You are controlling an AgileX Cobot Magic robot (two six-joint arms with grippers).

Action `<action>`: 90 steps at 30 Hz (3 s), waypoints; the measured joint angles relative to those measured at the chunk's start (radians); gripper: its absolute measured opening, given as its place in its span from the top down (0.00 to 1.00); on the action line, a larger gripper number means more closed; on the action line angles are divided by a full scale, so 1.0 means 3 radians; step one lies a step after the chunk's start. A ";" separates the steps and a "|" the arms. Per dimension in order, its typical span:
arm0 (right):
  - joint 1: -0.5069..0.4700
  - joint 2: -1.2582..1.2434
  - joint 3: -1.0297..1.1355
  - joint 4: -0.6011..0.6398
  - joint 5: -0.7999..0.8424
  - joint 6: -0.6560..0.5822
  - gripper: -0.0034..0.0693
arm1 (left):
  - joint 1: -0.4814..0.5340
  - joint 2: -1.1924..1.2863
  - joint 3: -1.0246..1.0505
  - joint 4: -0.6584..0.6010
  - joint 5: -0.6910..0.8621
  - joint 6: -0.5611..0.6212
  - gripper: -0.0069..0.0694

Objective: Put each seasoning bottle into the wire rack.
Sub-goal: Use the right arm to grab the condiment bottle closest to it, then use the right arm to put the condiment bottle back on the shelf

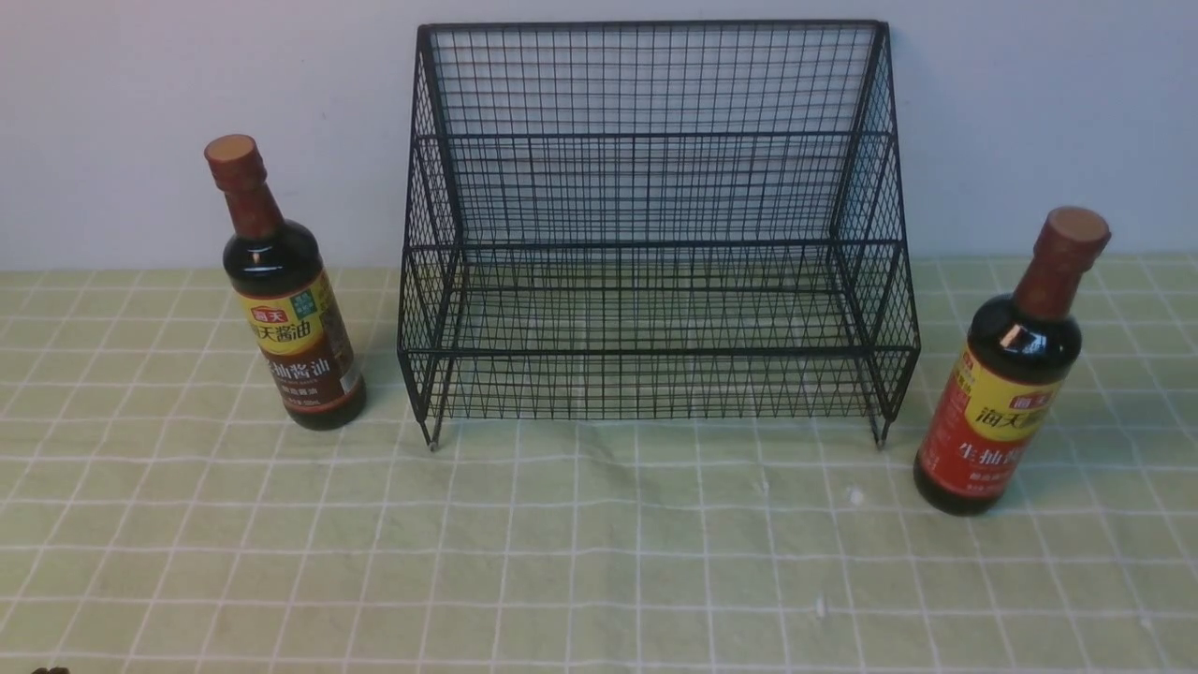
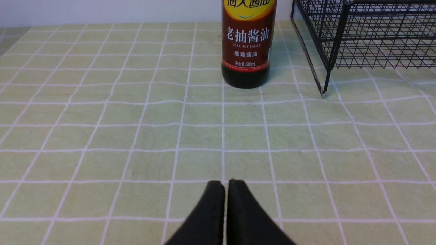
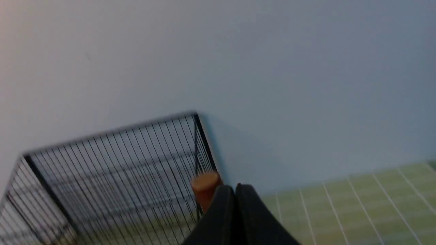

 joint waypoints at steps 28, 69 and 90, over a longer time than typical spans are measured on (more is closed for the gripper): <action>0.0000 0.3211 -0.2207 0.0826 0.1419 -0.1543 0.08 | 0.0000 0.0000 0.0000 0.0000 0.0000 0.0000 0.92; 0.0241 0.3115 -0.2976 0.0444 0.1832 -0.1447 0.57 | 0.0000 0.0000 0.0000 0.0000 0.0000 0.0000 0.92; 0.0802 0.4139 -0.3901 0.1001 0.1451 -0.1822 0.57 | 0.0000 0.0000 0.0000 0.0000 0.0000 0.0000 0.92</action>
